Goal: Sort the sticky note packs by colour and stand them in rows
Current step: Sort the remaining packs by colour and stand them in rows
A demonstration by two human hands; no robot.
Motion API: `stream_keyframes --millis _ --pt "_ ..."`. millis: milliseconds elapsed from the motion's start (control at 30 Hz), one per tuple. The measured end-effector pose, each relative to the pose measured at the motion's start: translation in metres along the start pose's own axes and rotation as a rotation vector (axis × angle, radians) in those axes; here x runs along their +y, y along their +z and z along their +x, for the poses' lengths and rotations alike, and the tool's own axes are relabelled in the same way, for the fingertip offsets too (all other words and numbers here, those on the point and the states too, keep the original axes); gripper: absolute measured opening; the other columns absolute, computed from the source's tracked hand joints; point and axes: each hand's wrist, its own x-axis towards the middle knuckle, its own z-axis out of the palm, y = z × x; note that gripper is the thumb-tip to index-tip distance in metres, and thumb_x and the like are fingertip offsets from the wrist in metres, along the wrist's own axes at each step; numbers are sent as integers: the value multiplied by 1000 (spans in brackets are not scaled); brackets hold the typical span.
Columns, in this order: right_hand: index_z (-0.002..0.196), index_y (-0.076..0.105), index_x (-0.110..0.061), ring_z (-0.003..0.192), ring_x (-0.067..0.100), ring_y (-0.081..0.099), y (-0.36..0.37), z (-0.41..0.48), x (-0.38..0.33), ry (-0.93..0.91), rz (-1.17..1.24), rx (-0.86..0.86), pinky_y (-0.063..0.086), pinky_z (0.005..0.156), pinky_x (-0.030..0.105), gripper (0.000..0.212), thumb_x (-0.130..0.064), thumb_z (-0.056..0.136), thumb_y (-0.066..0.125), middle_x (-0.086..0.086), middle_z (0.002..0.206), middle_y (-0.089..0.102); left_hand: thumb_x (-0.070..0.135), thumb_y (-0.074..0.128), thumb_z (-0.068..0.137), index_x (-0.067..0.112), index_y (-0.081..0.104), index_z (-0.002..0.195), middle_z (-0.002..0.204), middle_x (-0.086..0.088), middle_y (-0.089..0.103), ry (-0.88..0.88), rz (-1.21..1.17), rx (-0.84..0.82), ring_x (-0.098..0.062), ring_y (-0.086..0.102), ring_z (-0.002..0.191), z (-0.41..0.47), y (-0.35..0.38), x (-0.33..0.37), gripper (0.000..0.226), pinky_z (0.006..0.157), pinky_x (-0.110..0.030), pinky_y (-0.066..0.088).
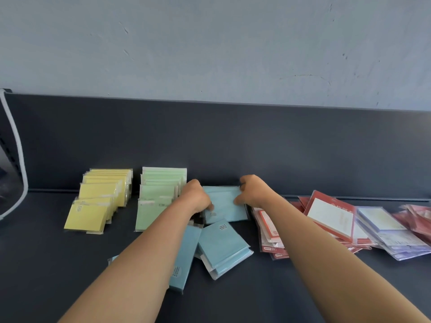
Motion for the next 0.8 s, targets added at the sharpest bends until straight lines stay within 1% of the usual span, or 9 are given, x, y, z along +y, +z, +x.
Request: stream_keyframes --millis 67,133,233,367,433,533,600,667,800 --pt "138 42 -1 117 29 55 -3 -1 2 -21 41 -5 47 96 35 73 -6 74 78 13 132 54 7 75 81 10 40 137 129 -4 49 58 -11 52 -16 40 97 1 1 -1 66 81 -24 34" --pt "139 43 -5 114 26 56 -7 -3 2 -50 63 13 46 92 31 73 -7 75 78 10 129 56 1 69 83 19 39 139 132 0 50 125 -43 111 -14 43 96 4 2 -2 66 75 -23 37" --pt "121 57 -9 88 19 58 -9 -4 0 -75 96 45 46 74 26 49 -7 76 76 5 103 61 -8 55 83 28 47 117 116 2 56 207 -93 205 -18 54 89 8 1 -2 50 54 -22 39" --pt "104 62 -10 68 16 55 -8 0 -4 -108 68 150 46 54 22 29 -10 77 73 6 92 61 -9 49 85 26 47 105 109 1 56 253 -106 275 -19 53 87 13 1 -1 40 51 -22 36" --pt "106 61 -11 75 20 59 -4 3 -4 -69 77 190 54 65 31 30 -13 78 72 6 95 62 -3 50 89 23 47 110 111 2 57 232 -80 283 -18 52 86 16 3 -2 34 51 -20 31" --pt "111 55 -10 85 23 59 0 5 -3 4 107 225 54 77 36 39 -19 78 74 7 101 59 2 50 93 19 45 120 111 0 55 184 -23 275 -17 47 87 19 8 -5 32 54 -21 28" --pt "113 51 -7 90 24 57 1 7 -3 43 125 229 52 78 36 44 -20 78 75 8 104 55 5 51 95 16 44 116 108 -2 53 146 4 242 -18 46 87 18 11 -6 25 58 -21 31" --pt "114 48 -5 92 25 56 3 8 -3 71 138 227 51 80 36 45 -19 80 74 8 104 53 7 55 95 11 45 117 112 -4 55 128 18 195 -19 48 92 20 14 -6 25 72 -23 35" --pt "105 51 -6 86 25 54 6 8 -1 72 67 224 45 72 33 32 -21 83 69 6 97 53 6 53 95 9 50 118 117 -8 58 143 23 156 -19 47 89 26 19 -7 23 74 -27 37"
